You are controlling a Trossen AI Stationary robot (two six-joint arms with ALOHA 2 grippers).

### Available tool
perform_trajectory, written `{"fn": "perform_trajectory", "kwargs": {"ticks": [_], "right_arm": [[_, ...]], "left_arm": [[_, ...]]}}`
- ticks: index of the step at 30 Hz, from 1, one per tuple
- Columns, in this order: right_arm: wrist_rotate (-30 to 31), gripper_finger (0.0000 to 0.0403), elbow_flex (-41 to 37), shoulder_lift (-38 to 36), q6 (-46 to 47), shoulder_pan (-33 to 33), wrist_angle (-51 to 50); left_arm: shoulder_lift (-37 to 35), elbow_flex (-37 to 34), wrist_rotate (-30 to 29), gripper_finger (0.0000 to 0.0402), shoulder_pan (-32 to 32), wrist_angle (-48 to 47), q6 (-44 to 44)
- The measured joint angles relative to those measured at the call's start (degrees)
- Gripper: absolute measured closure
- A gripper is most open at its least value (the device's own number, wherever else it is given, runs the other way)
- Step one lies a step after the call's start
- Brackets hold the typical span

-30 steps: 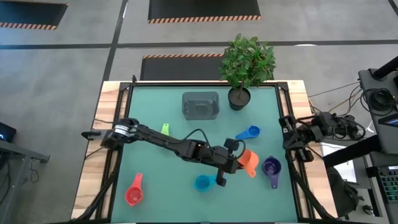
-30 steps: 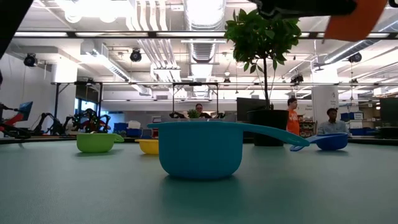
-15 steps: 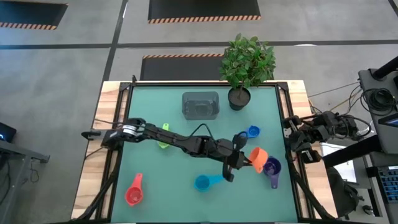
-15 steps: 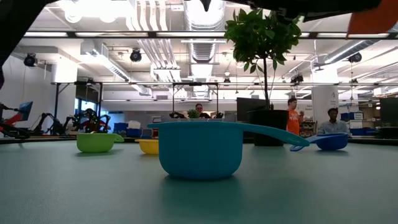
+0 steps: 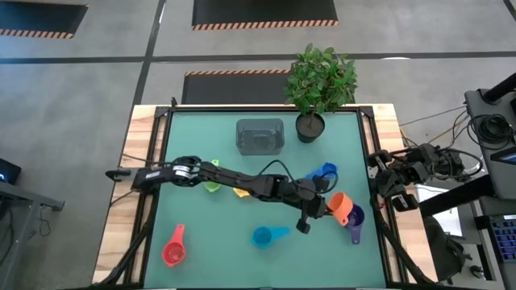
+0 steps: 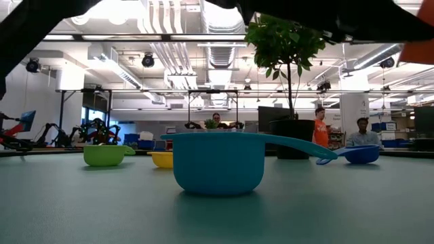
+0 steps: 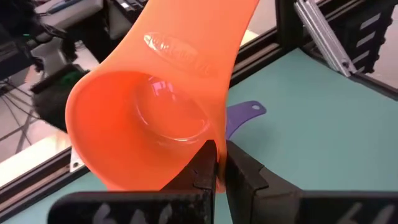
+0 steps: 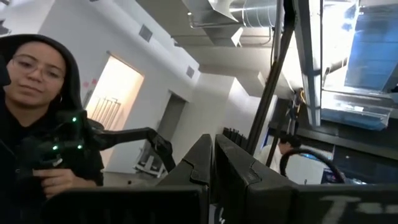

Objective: Nest measuring cups in basket
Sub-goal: Stack the orange measuring cup into the purple measuring cup

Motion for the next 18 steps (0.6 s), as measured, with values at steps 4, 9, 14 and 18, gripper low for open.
{"fn": "perform_trajectory", "kwargs": {"ticks": [4,9,14,18], "right_arm": [[0.0,0.0394,0.0,0.0,0.0,0.0,0.0],[0.0,0.0394,0.0,0.0,-0.1,0.0,-0.1],[0.0,0.0394,0.0,0.0,-0.1,0.0,-0.4],[0.0,0.0394,0.0,0.0,0.5,0.0,-0.7]], "left_arm": [[3.8,3.5,0.0,0.0401,0.0,1.0,0.0],[9.3,10.5,0.0,0.0401,0.1,-1.5,0.4],[13.2,15.8,0.0,0.0401,0.3,-3.9,2.1],[13.3,14.8,0.1,0.0401,0.8,-5.3,3.3]]}}
